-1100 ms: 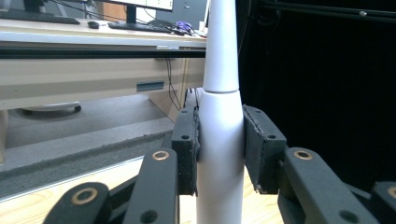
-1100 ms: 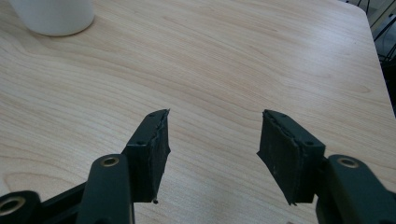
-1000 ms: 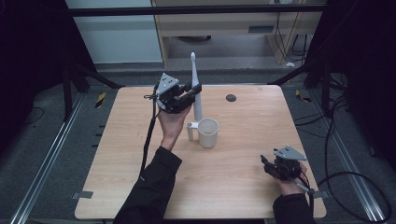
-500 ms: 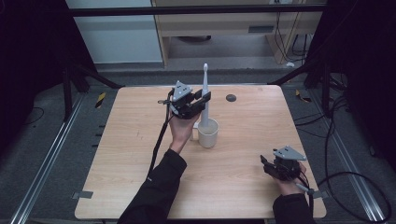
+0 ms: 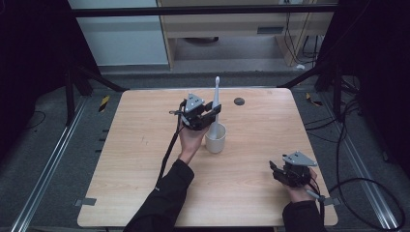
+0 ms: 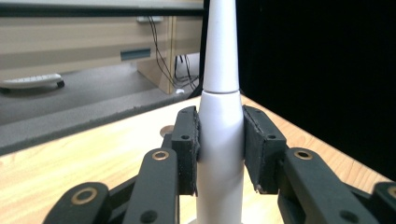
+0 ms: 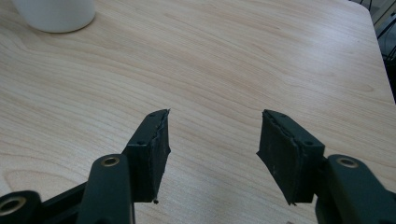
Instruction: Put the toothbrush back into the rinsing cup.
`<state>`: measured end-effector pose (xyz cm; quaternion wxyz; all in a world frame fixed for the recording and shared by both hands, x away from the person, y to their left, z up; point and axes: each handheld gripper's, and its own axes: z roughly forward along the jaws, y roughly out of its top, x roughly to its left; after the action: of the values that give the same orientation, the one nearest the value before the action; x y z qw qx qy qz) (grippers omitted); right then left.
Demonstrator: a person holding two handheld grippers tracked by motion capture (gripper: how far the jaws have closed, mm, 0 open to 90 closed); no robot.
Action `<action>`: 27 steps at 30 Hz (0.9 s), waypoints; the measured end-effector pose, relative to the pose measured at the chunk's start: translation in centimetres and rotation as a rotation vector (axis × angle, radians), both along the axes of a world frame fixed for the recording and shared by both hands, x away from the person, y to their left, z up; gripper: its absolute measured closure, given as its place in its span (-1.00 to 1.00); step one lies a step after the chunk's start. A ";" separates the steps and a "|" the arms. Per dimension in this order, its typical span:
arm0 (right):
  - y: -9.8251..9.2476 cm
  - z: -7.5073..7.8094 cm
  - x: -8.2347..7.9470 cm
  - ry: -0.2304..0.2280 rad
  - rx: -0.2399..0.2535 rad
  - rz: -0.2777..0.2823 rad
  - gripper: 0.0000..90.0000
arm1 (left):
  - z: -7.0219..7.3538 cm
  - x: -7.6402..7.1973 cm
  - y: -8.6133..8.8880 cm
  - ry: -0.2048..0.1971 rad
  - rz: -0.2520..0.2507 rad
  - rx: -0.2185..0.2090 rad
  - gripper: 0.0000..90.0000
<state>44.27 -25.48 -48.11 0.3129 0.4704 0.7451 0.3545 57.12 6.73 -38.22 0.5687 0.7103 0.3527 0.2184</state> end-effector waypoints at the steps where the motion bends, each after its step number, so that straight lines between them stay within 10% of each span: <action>1: 0.0 0.0 0.0 0.000 -0.001 0.000 -0.05 | -0.4 0.0 -0.1 0.006 -0.002 0.001 0.48; 27: 0.0 0.0 0.0 0.003 -0.001 -0.005 -0.06 | -4.3 -0.2 -0.8 0.084 -0.025 0.104 0.47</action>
<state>44.25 -25.48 -48.09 0.3129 0.4725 0.7447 0.3525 56.96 5.94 -42.55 0.5183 0.7519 0.3555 0.1991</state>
